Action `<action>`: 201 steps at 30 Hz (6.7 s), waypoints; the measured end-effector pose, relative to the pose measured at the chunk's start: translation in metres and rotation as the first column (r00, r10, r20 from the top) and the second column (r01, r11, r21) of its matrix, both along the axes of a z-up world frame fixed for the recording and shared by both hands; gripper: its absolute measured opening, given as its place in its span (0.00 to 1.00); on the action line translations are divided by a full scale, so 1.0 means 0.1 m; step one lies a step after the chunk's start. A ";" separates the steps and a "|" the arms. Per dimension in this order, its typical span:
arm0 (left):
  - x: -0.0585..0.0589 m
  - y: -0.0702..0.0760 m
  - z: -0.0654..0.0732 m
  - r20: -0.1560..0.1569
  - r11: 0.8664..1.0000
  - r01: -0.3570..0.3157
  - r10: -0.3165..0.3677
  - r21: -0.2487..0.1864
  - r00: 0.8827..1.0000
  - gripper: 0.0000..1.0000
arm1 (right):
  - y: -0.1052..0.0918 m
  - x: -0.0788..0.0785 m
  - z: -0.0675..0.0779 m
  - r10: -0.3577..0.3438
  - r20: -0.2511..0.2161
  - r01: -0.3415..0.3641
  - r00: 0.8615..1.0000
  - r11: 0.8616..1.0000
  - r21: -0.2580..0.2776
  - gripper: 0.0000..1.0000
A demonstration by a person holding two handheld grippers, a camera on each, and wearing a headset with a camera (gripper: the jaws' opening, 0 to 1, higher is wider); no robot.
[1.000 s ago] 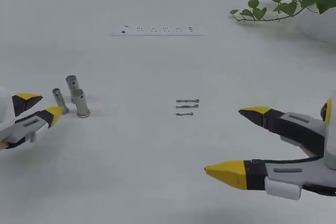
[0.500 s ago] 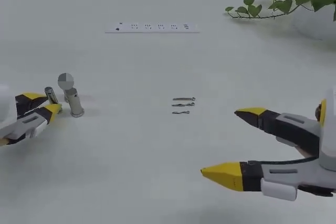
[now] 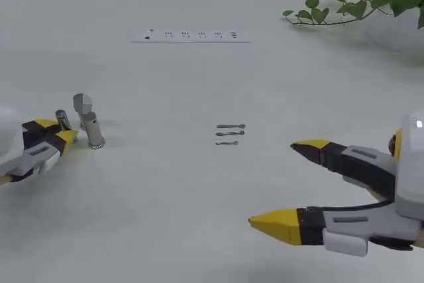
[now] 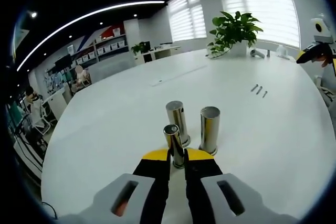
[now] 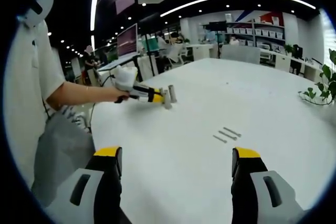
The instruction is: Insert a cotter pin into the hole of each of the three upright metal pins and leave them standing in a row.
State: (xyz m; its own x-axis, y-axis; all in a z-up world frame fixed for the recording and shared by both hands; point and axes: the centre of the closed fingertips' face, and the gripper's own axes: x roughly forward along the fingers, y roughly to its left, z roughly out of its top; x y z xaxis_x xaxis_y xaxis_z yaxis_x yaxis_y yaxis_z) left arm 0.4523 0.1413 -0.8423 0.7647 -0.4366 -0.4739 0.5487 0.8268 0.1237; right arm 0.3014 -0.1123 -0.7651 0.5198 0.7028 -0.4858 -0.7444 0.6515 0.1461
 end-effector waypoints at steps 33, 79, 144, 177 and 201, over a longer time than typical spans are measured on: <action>-0.39 0.20 0.05 -0.026 0.997 -0.081 0.081 0.016 0.996 0.07 | 0.15 -0.08 -0.01 0.044 -0.001 -0.044 0.999 0.999 -0.020 0.87; -0.72 -0.48 0.18 -0.056 0.943 -0.306 0.302 -0.127 0.952 0.07 | 0.17 -0.25 -0.02 0.086 0.033 -0.086 0.996 0.996 -0.010 0.85; -0.76 -0.90 0.06 0.058 0.989 -0.150 0.150 -0.005 0.987 0.20 | 0.04 -0.27 -0.06 0.053 0.039 -0.052 0.998 0.998 -0.027 0.77; -0.81 -0.90 0.04 0.043 0.970 0.201 -0.197 -0.137 0.980 0.12 | 0.06 -0.24 -0.08 0.050 0.017 -0.049 0.999 0.997 -0.067 0.77; -0.73 -0.83 0.03 0.025 0.984 0.088 -0.085 -0.157 0.996 0.07 | 0.16 -0.25 -0.10 0.077 0.023 -0.076 0.997 0.995 -0.066 0.73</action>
